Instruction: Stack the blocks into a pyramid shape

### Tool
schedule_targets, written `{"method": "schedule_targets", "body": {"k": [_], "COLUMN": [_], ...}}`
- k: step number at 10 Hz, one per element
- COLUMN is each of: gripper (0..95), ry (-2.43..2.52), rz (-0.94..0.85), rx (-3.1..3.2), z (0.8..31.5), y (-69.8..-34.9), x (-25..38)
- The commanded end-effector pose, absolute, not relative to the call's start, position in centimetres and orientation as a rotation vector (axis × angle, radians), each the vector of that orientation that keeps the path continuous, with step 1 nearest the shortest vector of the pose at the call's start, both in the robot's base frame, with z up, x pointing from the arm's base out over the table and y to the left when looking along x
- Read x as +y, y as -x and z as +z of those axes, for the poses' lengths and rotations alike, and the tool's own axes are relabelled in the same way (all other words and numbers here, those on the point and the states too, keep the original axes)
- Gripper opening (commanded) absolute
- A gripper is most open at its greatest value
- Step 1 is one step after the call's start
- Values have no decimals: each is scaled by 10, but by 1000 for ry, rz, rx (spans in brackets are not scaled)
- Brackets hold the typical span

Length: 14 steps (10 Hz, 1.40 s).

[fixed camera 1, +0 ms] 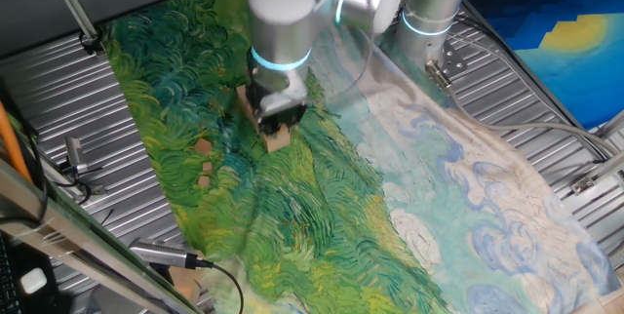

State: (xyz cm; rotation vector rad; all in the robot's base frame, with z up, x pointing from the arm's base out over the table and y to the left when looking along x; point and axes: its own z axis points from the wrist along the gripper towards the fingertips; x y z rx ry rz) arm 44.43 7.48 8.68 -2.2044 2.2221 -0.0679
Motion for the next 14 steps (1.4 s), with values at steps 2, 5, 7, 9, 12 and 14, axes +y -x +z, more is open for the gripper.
{"method": "schedule_targets", "body": {"k": [2,5,7,9,12,14], "gripper": [0,0,0,0,0,0], "ry": [2215,2233,2236,2232,2223,2218], "rz": [-80,-64,-69,-70,-66,-66], "rx": [2181,2148,2149,2145,2140,2138], "z": [72,74,79,75,70,71], "y": [-452,-455,-456,-456,-459,-459], "x": [57,43,37,33,31,30]}}
